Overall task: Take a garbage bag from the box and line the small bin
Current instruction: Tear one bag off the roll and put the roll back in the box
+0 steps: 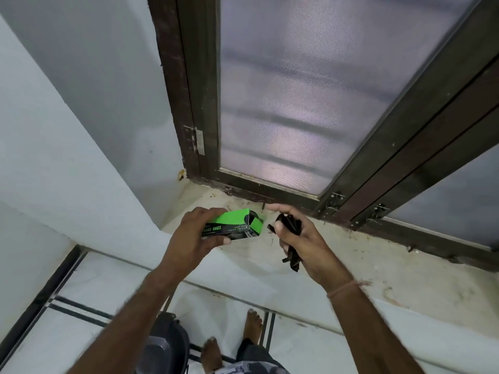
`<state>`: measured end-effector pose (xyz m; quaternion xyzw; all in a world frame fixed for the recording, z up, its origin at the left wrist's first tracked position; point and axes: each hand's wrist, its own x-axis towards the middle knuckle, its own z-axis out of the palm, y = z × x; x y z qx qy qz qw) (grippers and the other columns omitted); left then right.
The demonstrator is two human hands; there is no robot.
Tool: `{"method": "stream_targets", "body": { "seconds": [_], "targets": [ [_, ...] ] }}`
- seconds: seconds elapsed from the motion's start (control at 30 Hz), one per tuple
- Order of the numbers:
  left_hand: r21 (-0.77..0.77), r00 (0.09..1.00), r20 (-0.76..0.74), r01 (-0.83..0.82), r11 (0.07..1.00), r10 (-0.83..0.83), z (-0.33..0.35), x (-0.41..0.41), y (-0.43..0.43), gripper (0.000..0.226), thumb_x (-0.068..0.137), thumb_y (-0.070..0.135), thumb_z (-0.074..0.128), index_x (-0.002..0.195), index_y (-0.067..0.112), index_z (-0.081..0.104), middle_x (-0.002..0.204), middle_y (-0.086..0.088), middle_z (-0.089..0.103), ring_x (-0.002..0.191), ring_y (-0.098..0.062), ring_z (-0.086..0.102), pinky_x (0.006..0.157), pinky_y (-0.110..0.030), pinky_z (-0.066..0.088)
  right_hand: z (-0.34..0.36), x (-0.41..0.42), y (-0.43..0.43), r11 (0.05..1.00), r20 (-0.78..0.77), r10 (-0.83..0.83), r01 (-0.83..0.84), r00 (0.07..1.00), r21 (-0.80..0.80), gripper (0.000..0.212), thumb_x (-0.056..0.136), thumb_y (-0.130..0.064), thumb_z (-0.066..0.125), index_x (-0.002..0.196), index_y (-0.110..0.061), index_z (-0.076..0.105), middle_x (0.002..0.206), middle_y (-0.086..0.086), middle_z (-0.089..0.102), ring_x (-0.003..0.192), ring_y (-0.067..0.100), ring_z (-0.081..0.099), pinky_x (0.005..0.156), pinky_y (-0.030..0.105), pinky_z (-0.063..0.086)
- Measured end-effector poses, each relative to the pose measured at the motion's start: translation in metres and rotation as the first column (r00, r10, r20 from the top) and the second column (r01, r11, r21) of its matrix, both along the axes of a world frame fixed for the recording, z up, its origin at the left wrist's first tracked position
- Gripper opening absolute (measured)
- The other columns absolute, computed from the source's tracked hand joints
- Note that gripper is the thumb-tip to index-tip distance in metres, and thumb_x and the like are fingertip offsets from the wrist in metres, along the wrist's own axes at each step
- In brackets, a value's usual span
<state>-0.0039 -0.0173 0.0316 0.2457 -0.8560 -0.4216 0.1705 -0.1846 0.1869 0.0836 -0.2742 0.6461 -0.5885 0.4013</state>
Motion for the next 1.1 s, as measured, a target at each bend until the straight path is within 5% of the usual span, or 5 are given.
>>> {"method": "stream_targets", "body": {
  "seconds": [0.13,0.3,0.6,0.73,1.1],
  "targets": [
    [-0.005,1.000,-0.005,0.012,1.000,-0.012,0.002,0.000,-0.006,0.064,0.072,0.063,0.069,0.131,0.038,0.062,0.112,0.004,0.062,0.108,-0.019,0.053,0.089,-0.028,0.046,0.008,-0.008,0.000,0.995,0.160,0.073,-0.061,0.984,-0.080,0.039,0.102,-0.027,0.056,0.139,-0.014,0.060,0.103,0.016,0.069,0.057,0.012,0.040,0.055,0.019,0.039],
    [-0.033,1.000,0.013,0.027,0.999,-0.027,-0.001,-0.003,-0.010,0.069,0.073,0.066,0.069,0.133,0.033,0.063,0.112,0.004,0.062,0.108,-0.019,0.053,0.086,-0.026,0.044,0.005,-0.008,-0.002,0.993,0.084,0.105,-0.100,0.991,-0.062,0.038,0.103,-0.015,0.059,0.140,-0.018,0.063,0.114,0.023,0.071,0.053,0.011,0.032,0.057,0.021,0.037],
    [-0.056,0.998,0.023,0.060,0.997,-0.059,0.001,-0.008,-0.010,0.062,0.075,0.070,0.067,0.131,0.048,0.053,0.112,0.007,0.061,0.106,-0.017,0.053,0.083,-0.031,0.045,0.005,0.002,-0.017,0.999,-0.166,-0.010,0.016,0.986,0.035,0.035,0.091,-0.010,0.078,0.123,-0.022,0.070,0.072,-0.022,0.057,0.058,-0.005,0.051,0.053,0.007,0.041],
    [-0.065,0.998,0.028,0.065,0.996,-0.063,0.006,-0.011,-0.006,0.061,0.074,0.071,0.067,0.130,0.047,0.055,0.110,0.006,0.061,0.106,-0.019,0.053,0.082,-0.034,0.047,0.000,0.010,-0.024,0.994,-0.129,-0.109,0.109,0.986,-0.012,0.025,0.094,-0.006,0.073,0.119,-0.009,0.071,0.068,-0.022,0.063,0.053,-0.005,0.054,0.049,0.010,0.041],
    [-0.149,0.987,0.161,0.027,0.989,-0.002,-0.002,-0.021,0.002,0.062,0.076,0.057,0.070,0.134,0.036,0.062,0.112,0.008,0.059,0.107,-0.014,0.047,0.075,-0.030,0.046,-0.030,0.013,-0.037,0.968,0.037,-0.250,0.248,0.968,0.046,0.012,0.094,-0.019,0.076,0.106,-0.021,0.073,0.074,-0.016,0.066,0.048,0.010,0.041,0.041,0.022,0.037]
  ]
}}
